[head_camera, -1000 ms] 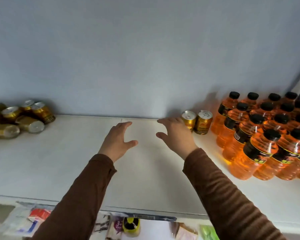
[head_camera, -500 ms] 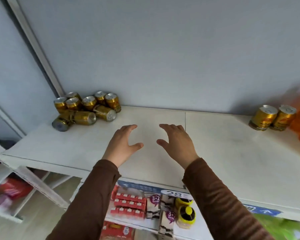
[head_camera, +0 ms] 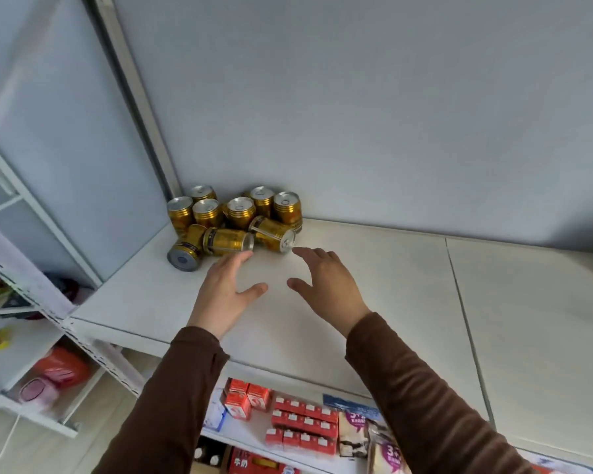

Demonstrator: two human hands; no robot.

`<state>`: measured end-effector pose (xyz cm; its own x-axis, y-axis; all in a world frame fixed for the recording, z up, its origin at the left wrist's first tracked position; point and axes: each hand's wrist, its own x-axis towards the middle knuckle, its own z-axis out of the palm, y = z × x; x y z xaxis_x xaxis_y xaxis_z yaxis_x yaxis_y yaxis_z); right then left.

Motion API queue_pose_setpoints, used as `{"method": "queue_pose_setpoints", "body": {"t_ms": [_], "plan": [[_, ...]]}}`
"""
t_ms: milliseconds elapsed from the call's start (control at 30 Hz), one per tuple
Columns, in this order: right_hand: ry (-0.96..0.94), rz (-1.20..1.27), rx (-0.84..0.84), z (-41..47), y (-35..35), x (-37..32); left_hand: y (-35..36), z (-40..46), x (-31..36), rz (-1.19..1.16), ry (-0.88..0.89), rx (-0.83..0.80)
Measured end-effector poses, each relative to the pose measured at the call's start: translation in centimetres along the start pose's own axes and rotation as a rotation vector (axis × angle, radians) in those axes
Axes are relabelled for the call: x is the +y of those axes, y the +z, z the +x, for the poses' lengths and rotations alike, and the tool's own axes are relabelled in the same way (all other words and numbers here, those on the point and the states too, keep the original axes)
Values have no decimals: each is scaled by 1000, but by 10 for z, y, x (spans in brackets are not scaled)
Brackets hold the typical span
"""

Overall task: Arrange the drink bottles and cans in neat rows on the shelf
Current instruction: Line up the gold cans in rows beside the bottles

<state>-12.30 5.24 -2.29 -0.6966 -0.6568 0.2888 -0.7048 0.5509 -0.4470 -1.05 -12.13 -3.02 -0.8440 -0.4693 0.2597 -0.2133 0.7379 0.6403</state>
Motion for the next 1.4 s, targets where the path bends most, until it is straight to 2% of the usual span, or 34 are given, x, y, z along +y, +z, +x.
{"method": "queue_pose_setpoints", "body": {"t_ms": [267, 367, 467, 533, 633, 700, 767, 867, 1000, 1167, 1400], "plan": [[-68, 94, -12, 70, 56, -40, -52, 45, -67, 61, -103, 237], [-56, 49, 2, 91, 77, -51, -66, 70, -95, 80, -176, 245], [-41, -96, -26, 105, 98, -60, -77, 97, -121, 44, -317, 141], [-7, -173, -45, 111, 107, -65, -83, 114, -136, -31, -400, 3], [41, -229, -15, 117, 116, -74, -89, 131, -150, -354, -533, -282], [55, -274, 23, 121, 116, -79, -92, 140, -156, -473, -568, -441], [68, -303, 37, 121, 110, -83, -93, 148, -160, -488, -545, -550], [86, -252, 5, 113, 96, -84, -89, 151, -166, -445, -477, -568], [189, 0, -65, 101, 70, -88, -83, 132, -167, -428, -281, -443], [206, -30, -103, 102, 45, -91, -67, 96, -155, -342, 1, -213], [152, -87, -136, 100, 48, -94, -44, 68, -147, -268, 125, -64]]}}
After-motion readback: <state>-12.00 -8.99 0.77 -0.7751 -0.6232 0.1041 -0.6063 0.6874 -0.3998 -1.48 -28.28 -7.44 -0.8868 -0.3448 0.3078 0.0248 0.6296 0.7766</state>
